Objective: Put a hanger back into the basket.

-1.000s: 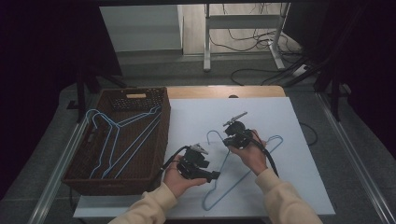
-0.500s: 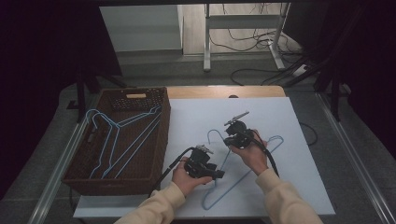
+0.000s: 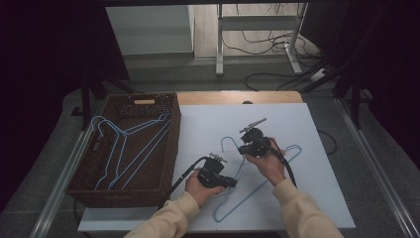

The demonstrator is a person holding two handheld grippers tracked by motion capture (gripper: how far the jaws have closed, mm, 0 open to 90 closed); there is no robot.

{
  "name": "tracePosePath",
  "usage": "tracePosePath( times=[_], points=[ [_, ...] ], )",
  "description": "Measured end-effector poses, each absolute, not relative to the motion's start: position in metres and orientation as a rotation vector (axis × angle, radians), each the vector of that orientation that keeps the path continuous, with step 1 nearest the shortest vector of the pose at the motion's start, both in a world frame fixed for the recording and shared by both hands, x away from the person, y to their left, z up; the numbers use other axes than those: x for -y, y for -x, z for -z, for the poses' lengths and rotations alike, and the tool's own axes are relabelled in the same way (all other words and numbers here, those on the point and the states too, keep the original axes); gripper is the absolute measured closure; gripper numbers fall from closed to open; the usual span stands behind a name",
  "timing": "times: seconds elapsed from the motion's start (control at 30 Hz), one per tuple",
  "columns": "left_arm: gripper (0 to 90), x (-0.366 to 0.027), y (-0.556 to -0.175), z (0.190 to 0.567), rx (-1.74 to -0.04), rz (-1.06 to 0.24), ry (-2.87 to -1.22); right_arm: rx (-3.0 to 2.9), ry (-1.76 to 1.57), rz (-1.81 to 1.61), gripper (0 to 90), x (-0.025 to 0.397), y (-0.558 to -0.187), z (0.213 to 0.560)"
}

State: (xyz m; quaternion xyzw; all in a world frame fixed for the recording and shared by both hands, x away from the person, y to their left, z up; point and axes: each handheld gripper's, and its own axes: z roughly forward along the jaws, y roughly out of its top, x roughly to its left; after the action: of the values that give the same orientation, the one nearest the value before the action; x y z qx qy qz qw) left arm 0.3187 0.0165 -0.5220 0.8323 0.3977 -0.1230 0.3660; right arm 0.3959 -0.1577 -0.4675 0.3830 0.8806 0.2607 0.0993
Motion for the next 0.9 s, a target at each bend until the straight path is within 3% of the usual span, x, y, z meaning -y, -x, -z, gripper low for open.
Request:
tracePosePath(
  times=[0.13, 0.27, 0.43, 0.63, 0.9],
  points=[
    [83.8, -0.019, -0.32, 0.52, -1.04, 0.324, -2.127, -2.599, -1.141, -0.805, 84.2, 0.162, -0.396, 0.464],
    [86.1, -0.022, -0.321, 0.517, -1.051, 0.337, -2.107, -2.594, -1.158, -0.86, 75.7, 0.168, -0.396, 0.46],
    [86.9, -0.025, -0.321, 0.514, -1.056, 0.326, -2.094, -2.585, -1.172, -0.965, 57.8, 0.175, -0.395, 0.455],
    [87.0, -0.03, -0.32, 0.506, -1.058, 0.338, -2.047, -2.538, -1.144, -1.068, 43.0, 0.184, -0.388, 0.443],
    [87.1, -0.042, -0.316, 0.491, -1.053, 0.351, -1.99, -2.469, -1.101, -1.204, 37.9, 0.214, -0.364, 0.427]
  ],
)
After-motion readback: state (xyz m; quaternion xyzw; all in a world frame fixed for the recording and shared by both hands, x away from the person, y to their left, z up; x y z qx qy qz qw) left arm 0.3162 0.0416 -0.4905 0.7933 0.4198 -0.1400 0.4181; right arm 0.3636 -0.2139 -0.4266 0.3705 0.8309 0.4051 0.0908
